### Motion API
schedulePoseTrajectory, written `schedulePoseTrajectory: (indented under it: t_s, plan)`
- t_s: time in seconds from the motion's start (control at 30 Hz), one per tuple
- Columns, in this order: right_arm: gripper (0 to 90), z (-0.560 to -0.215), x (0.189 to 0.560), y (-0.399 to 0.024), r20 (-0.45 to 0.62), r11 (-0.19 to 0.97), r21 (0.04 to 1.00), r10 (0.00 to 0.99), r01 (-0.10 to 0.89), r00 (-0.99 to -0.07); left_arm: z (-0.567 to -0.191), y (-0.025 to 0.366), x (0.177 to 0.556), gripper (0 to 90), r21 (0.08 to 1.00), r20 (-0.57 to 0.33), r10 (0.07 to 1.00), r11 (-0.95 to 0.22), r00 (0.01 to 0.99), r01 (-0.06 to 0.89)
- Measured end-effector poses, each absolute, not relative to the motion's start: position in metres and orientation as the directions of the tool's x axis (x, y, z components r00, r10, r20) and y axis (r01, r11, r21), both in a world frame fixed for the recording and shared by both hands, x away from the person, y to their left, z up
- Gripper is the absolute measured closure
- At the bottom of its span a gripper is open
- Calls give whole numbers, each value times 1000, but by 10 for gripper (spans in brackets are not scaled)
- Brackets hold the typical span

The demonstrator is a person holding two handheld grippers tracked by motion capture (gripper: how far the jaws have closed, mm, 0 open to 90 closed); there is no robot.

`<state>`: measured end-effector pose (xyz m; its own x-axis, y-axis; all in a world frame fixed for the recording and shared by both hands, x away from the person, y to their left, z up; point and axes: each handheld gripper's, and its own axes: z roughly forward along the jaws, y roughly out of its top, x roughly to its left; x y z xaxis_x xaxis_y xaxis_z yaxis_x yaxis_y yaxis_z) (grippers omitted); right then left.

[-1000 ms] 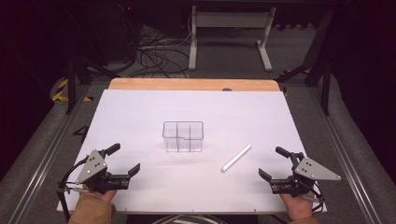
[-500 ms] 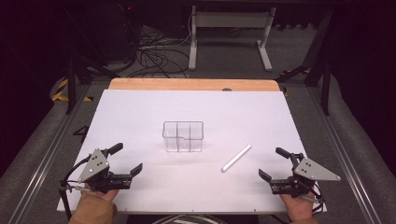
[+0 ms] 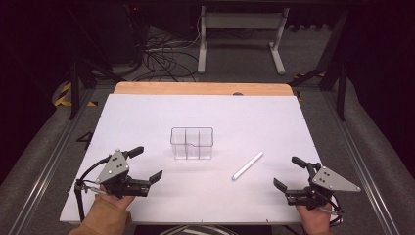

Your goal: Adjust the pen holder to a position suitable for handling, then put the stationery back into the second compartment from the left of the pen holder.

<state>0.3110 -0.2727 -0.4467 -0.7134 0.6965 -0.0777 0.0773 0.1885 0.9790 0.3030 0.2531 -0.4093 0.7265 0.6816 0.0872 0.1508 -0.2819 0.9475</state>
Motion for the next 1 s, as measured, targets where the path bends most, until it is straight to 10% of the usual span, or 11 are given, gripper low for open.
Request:
schedulePoseTrajectory:
  t_s: [1.0]
  plan:
    - [47, -447, 311, -276, -60, 178, 980, 691, 90, -720, -377, 201, 328, 39, 941, -15, 551, -274, 834, 198]
